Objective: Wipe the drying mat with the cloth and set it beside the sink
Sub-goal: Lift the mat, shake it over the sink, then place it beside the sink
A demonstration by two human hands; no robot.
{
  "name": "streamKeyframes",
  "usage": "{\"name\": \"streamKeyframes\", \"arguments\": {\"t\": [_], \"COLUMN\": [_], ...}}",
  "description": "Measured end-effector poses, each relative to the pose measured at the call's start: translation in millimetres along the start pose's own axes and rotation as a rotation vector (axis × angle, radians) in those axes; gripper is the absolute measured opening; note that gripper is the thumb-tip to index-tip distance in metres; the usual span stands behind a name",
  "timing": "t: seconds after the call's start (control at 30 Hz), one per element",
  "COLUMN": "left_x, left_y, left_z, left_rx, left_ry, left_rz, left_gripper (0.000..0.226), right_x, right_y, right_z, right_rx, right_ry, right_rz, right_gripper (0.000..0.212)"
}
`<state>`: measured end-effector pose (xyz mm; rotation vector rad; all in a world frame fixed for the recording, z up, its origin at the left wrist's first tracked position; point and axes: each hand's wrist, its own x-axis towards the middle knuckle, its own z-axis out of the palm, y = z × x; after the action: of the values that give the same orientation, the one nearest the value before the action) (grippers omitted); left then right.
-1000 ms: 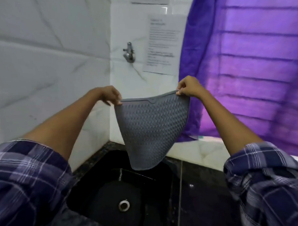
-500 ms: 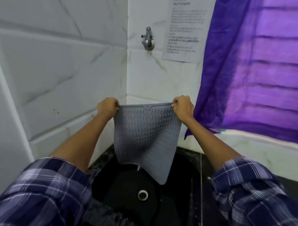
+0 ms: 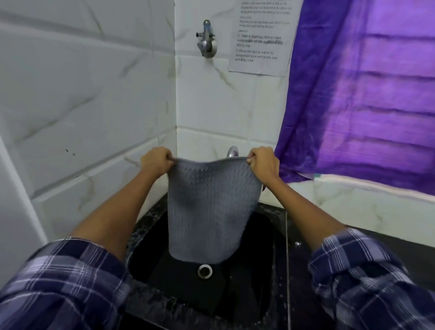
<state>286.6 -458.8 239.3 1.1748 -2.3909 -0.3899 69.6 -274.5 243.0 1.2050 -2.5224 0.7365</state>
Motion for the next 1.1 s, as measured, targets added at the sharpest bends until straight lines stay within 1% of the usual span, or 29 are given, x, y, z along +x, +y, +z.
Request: {"name": "streamKeyframes", "arguments": {"t": [0.07,0.13,0.17,0.23,0.27,0.33,0.37,0.43,0.5,0.53,0.6,0.63,0.67,0.77,0.83,0.9,1.0,1.1], "left_x": [-2.9,1.3,1.9,0.5,1.3,-0.4,-3.0,-10.1,-13.8,-15.1,-19.1,-19.0,-19.3,-12.3,-7.5,-2.5,-4.5,-19.3], "left_y": [1.3,3.9,7.1,8.2,5.5,-0.2,-3.5,-6.6,-6.0,-5.5,-4.3,-4.6,-2.9,5.9,22.7,50.9,105.1,163.5], "left_z": [2.1,2.9,-0.9,-7.9,-10.3,-13.4,-12.4,-7.0,-0.2,3.7,11.0,15.8,18.3,25.1,25.2,19.4,5.2,-11.4], "left_rx": [-0.01,-0.04,-0.026,-0.027,-0.029,-0.039,0.0,0.057,0.079,0.116,0.179,0.208,0.212,0.167,0.155,0.114,0.091,0.052], "left_ry": [-0.001,0.123,0.146,0.071,0.063,0.121,0.143,0.135,0.16,0.14,0.069,0.064,0.071,0.132,0.161,0.2,0.239,0.309], "left_rz": [0.0,0.03,0.046,0.067,0.064,0.048,0.043,0.044,0.029,0.028,0.041,0.047,0.052,0.086,0.132,0.209,0.339,0.416], "left_gripper": [0.022,0.02,0.021,0.02,0.018,0.015,0.015,0.017,0.02,0.02,0.023,0.023,0.023,0.024,0.026,0.026,0.024,0.023], "right_x": [0.0,0.4,-0.9,-3.2,-2.8,-4.0,-5.4,-8.3,-10.4,-10.9,-13.9,-16.4,-19.6,-22.6,-19.8,-17.9,-23.0,-33.7], "right_y": [3.2,7.6,7.4,4.6,4.2,3.1,1.3,-1.8,-2.5,-2.7,3.2,8.0,12.5,23.8,31.7,44.6,71.5,101.2], "right_z": [-5.4,-5.9,-5.8,-7.0,-7.6,-8.1,-7.6,-4.7,0.1,-0.2,-0.5,-0.5,-1.6,-17.8,-38.2,-66.4,-114.9,-168.9], "right_rx": [-0.018,0.013,0.019,0.01,0.028,0.073,0.083,0.062,0.057,0.049,-0.005,-0.019,-0.018,0.016,-0.01,-0.04,-0.021,0.015], "right_ry": [-0.041,-0.013,0.0,-0.052,-0.05,0.047,0.058,0.008,0.06,0.062,-0.051,-0.087,-0.085,0.043,0.075,0.13,0.249,0.343], "right_rz": [0.02,0.029,0.022,0.014,0.023,0.037,0.032,0.016,0.012,0.009,0.007,0.014,0.026,0.019,-0.014,-0.005,0.062,0.114], "right_gripper": [0.014,0.012,0.013,0.013,0.013,0.015,0.015,0.014,0.016,0.017,0.015,0.015,0.015,0.015,0.015,0.015,0.015,0.017]}}
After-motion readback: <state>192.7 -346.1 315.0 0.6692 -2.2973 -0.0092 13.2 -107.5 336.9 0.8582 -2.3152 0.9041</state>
